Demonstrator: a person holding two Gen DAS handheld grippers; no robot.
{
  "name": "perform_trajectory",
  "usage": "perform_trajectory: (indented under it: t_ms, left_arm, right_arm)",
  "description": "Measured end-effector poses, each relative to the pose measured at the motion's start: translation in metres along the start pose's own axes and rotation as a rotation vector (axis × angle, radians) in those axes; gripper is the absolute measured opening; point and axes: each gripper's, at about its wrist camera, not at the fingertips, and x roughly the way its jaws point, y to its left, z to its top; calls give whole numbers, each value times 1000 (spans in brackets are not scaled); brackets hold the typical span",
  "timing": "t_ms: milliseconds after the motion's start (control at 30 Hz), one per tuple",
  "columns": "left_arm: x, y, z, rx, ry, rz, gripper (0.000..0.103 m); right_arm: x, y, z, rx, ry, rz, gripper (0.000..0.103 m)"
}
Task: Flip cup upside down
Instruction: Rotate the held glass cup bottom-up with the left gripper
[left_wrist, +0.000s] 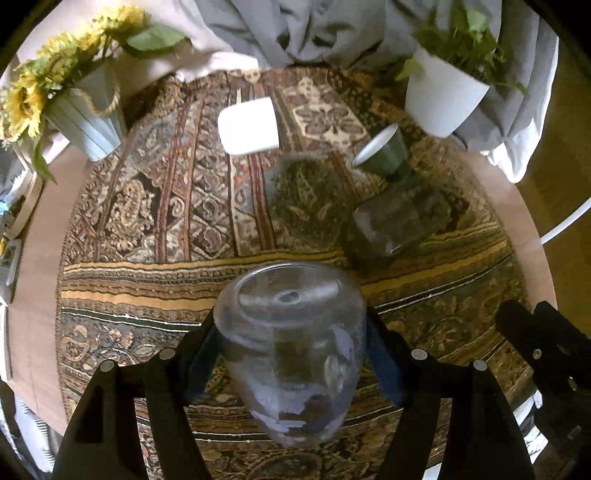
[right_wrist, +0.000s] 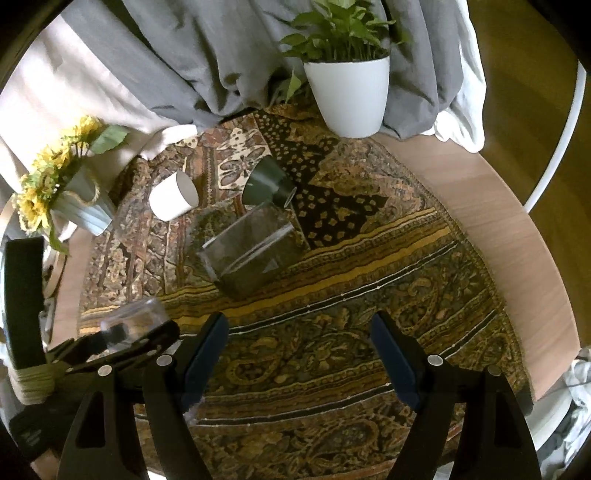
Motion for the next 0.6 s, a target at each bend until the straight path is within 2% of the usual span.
perform_trajectory:
  t_ms: [367, 600]
  left_arm:
    - [-11, -6, 3, 26, -104, 9, 72]
    - [-7, -8, -1, 24, -112, 20, 72]
  right_arm:
    - [-11, 2, -2, -13, -35, -7, 80]
    - [-11, 1, -9, -21, -22, -20, 80]
